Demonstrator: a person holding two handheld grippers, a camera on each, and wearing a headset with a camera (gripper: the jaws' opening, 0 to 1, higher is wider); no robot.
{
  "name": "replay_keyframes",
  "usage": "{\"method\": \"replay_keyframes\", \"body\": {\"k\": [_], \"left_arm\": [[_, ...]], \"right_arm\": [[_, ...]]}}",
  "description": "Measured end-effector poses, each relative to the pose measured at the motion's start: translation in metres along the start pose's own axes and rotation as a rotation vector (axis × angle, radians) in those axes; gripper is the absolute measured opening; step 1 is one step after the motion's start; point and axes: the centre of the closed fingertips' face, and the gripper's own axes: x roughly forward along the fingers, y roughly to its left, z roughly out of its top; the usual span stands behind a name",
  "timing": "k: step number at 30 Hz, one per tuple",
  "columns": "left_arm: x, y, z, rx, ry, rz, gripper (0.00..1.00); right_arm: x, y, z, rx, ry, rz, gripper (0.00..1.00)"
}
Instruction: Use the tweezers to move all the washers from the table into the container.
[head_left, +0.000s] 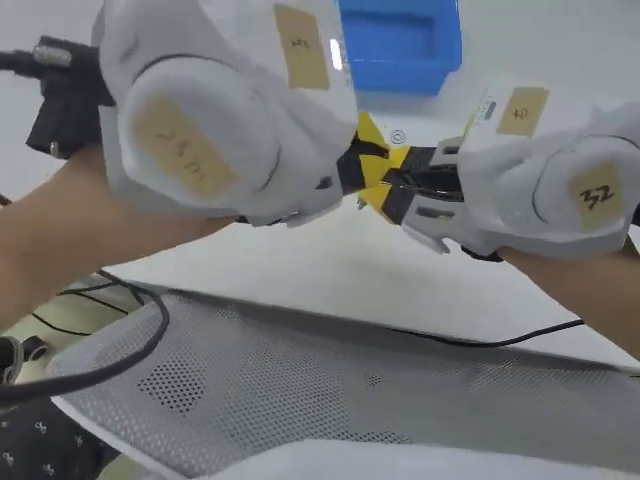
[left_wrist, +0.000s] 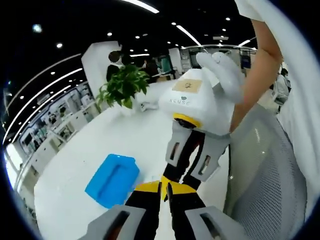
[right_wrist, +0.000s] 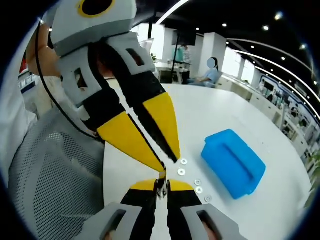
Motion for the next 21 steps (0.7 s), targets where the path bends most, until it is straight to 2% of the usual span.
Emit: {"method": "replay_keyframes", "body": {"k": [1, 4, 5, 6, 7, 8, 11, 13, 15, 18, 19, 21], "left_arm": [[-0.004, 0.003, -0.001, -0.035, -0.004, 0.028, 0.11], [-0.024, 0.024, -0.009, -0.192, -0.055, 0.214, 0.3], [-0.028, 0.027, -0.013, -0.229, -0.051, 0.258, 0.41], [-0.035, 0.03, -0.025, -0.266, -0.021, 0.304, 0.47], [-0.037, 0.031, -0.027, -0.275, -0.015, 0.322, 0.53], [-0.044, 0.037, -0.037, -0.298, -0.01, 0.385, 0.61], [-0.054, 0.043, -0.061, -0.357, 0.039, 0.46, 0.74], [-0.058, 0.049, -0.074, -0.385, 0.06, 0.516, 0.81], [-0.058, 0.051, -0.082, -0.422, 0.067, 0.539, 0.85], [-0.052, 0.049, -0.088, -0.483, 0.071, 0.529, 0.85], [-0.048, 0.046, -0.087, -0.496, 0.065, 0.511, 0.85], [-0.046, 0.044, -0.084, -0.494, 0.064, 0.508, 0.84]], "right_arm": [[0.0, -0.002, 0.002, 0.011, -0.005, -0.006, 0.03], [0.004, -0.012, 0.013, 0.047, -0.026, -0.032, 0.03], [0.005, -0.015, 0.015, 0.059, -0.03, -0.036, 0.03], [0.008, -0.021, 0.019, 0.098, -0.03, -0.048, 0.03], [0.009, -0.025, 0.022, 0.121, -0.042, -0.062, 0.03], [0.011, -0.028, 0.026, 0.132, -0.063, -0.058, 0.03], [0.019, -0.04, 0.035, 0.198, -0.1, -0.051, 0.03], [0.022, -0.048, 0.04, 0.212, -0.121, -0.058, 0.03], [0.027, -0.055, 0.045, 0.238, -0.138, -0.05, 0.03], [0.036, -0.06, 0.056, 0.281, -0.182, -0.019, 0.03], [0.039, -0.062, 0.057, 0.289, -0.18, -0.011, 0.03], [0.045, -0.062, 0.058, 0.284, -0.178, -0.007, 0.03]]}}
